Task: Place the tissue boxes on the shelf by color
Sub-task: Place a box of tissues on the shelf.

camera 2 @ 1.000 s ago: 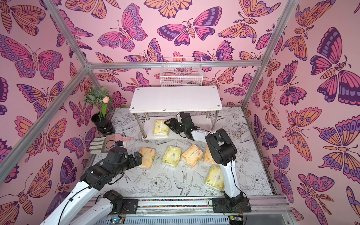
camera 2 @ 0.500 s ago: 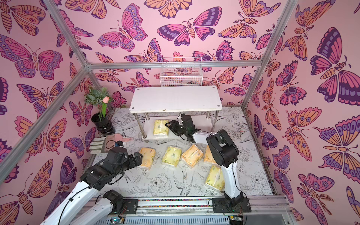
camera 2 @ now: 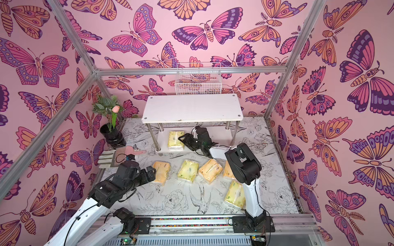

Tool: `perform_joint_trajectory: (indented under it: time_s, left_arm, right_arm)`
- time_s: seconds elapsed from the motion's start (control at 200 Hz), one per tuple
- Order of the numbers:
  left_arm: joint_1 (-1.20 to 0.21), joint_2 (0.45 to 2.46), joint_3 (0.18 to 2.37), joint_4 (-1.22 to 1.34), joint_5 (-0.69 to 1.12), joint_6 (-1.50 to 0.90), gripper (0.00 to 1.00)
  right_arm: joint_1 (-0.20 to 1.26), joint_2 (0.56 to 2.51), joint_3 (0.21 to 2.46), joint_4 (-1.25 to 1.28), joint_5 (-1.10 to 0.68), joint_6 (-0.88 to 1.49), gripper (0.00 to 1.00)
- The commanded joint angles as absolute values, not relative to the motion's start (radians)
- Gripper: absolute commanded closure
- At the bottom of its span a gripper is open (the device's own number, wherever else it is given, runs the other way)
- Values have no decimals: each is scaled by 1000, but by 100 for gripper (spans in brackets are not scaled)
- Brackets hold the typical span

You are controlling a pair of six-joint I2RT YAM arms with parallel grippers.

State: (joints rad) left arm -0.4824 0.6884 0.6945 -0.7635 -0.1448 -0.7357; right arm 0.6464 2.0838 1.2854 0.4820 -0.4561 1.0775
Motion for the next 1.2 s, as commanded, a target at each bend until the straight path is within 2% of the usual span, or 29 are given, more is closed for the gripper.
perform_joint_trajectory:
  time_s: [0.0, 0.851, 1.197]
  left_arm:
    - [-474, 681, 673, -773, -130, -742, 0]
    - [-474, 664, 658, -773, -126, -750, 0]
    - [-475, 671, 675, -772, -110, -722, 0]
  right_arm:
    - [652, 2091, 1333, 489, -452, 1092, 30]
    - [661, 2120, 1346, 462, -443, 1095, 30]
    - [661, 1971, 1223, 440, -405, 1034, 20]
